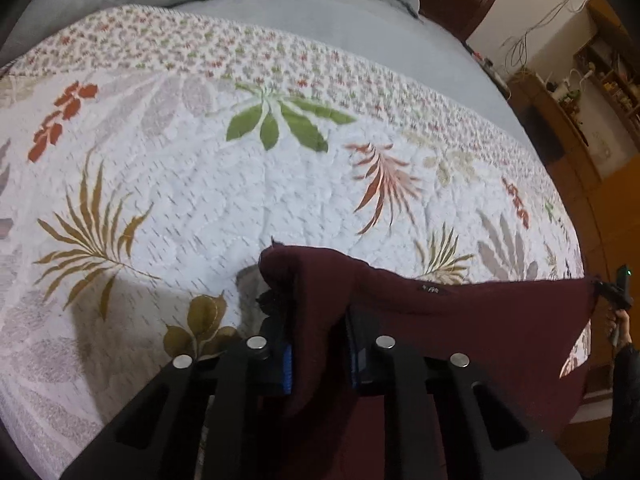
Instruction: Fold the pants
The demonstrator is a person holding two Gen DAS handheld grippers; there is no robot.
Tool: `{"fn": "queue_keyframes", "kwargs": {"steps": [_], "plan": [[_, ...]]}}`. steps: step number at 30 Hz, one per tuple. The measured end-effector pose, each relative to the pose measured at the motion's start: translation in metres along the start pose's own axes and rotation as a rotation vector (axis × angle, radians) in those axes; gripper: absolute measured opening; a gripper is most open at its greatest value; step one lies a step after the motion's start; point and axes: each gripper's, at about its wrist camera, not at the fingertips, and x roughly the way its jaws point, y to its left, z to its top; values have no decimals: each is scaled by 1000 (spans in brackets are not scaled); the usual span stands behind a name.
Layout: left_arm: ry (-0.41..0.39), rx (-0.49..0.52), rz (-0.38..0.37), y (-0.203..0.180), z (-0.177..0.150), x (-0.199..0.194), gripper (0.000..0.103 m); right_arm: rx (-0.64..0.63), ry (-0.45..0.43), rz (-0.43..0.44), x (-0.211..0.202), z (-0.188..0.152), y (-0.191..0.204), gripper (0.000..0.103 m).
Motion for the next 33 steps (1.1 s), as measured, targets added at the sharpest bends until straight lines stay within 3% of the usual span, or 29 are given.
{"fn": "queue_keyframes", "kwargs": {"steps": [7, 15, 25, 30, 33], "plan": [[-99, -1, -47, -14, -5, -47, 17, -30, -70, -22, -50, -17, 17, 20], [-222, 28, -139, -33, -37, -125, 17, -47, -185, -33, -112, -72, 29, 20], [-318, 17, -220, -28, -141, -187, 16, -157, -286, -97, -157, -177, 43, 23], [-304, -7, -218, -14, -203, -192, 16, -183, -321, -152, -161, -240, 41, 29], [-254, -8, -191, -4, -230, -182, 16, -209, -327, -204, -158, -270, 44, 31]]}}
